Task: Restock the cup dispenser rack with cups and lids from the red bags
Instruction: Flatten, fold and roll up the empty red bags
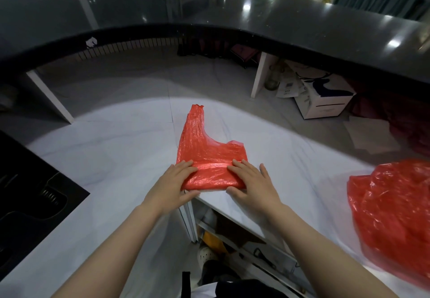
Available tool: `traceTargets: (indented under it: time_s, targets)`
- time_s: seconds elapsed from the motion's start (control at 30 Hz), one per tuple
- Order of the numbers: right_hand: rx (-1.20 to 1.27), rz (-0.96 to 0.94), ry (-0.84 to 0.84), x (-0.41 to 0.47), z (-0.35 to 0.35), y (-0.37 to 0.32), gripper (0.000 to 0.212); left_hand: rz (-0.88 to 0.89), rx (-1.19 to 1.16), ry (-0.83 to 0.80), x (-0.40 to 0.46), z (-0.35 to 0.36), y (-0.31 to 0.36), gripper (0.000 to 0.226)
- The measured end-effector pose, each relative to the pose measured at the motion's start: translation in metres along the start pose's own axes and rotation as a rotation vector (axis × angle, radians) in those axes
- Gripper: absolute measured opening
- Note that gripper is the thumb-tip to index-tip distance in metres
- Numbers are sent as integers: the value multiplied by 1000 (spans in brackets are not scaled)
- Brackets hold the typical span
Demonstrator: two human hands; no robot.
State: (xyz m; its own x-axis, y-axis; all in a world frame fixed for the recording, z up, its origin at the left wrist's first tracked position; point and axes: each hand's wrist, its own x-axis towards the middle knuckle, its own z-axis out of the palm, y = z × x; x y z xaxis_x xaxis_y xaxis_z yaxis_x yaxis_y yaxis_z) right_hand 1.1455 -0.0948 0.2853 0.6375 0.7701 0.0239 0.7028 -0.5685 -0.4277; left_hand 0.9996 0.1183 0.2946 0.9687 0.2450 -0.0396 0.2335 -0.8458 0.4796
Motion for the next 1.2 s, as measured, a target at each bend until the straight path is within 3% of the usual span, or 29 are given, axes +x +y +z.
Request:
traceTargets:
  time_s: [0.2, 0.37, 0.5, 0.57, 0.73, 0.83, 0.9, 1.0, 1.1, 1.2]
  targets:
    - [246, 80, 76, 2, -9, 1, 56, -54, -110, 133, -11, -6, -8, 54]
    - [432, 141, 55, -1, -22, 3, 65, -235, -337, 347, -4, -6, 4, 29]
    - [472, 200, 212, 0, -17, 1, 26, -310, -397, 445, 4, -6, 7, 16]
    - [416, 250, 246, 6, -15, 3, 5, -355, -428, 474, 8, -4, 10, 15]
    - [307, 261, 295, 10, -7, 6, 25, -435, -436, 529, 14, -1, 13, 41]
    - [386, 332, 319, 11, -5, 5, 13, -430, -487, 526, 17, -1, 11, 52]
    - [430, 379, 319, 12, -3, 4, 36, -406, -411, 521, 18, 0, 12, 51]
    - [398, 374, 284, 11, -2, 3, 57, -170, 20, 496, 18, 2, 17, 49]
    - [350, 303, 261, 10, -3, 2, 62, 67, 256, 255, 29, 7, 25, 56]
    - [117, 208, 251, 9, 0, -1, 63, 27, 358, 10, 38, 18, 24, 66]
